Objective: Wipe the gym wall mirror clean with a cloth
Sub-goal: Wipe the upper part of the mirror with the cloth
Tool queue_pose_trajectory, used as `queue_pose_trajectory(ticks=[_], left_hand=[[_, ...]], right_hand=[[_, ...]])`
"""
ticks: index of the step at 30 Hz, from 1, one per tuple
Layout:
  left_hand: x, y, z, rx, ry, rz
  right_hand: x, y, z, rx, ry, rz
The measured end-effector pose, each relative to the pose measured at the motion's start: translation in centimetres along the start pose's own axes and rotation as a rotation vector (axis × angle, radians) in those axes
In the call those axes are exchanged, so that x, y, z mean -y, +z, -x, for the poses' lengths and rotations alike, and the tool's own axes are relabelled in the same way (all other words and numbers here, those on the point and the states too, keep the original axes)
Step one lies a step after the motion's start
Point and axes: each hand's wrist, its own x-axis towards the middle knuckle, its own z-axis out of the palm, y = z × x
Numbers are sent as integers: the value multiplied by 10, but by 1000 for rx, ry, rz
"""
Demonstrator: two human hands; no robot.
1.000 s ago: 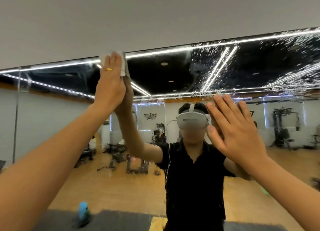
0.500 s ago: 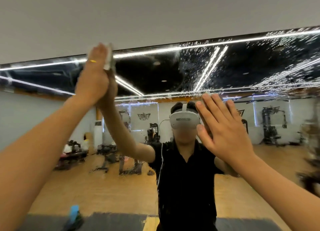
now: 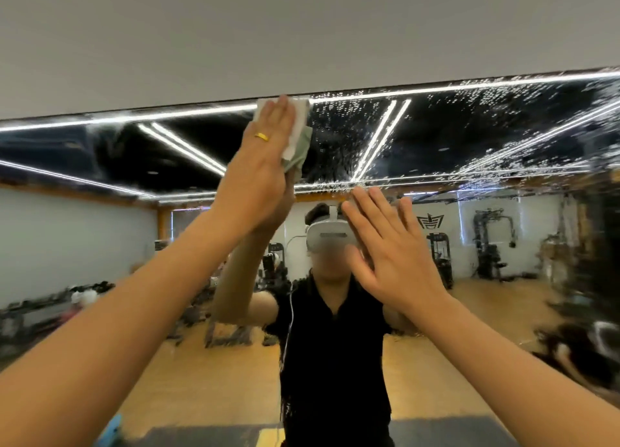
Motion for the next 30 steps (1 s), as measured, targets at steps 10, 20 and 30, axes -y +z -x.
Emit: queue_pose_trajectory(ticks=[10,20,30], left_hand=[[-10,25,-33,46,-67,-71],[-17,31,-53,39,-52,-111],[-25,35,-4,44,-102,-86]], right_hand=[[-56,-22,33,109,-74,126],[-57,-19,33,102,-71,143],[-58,-17,35,18,-96,99]])
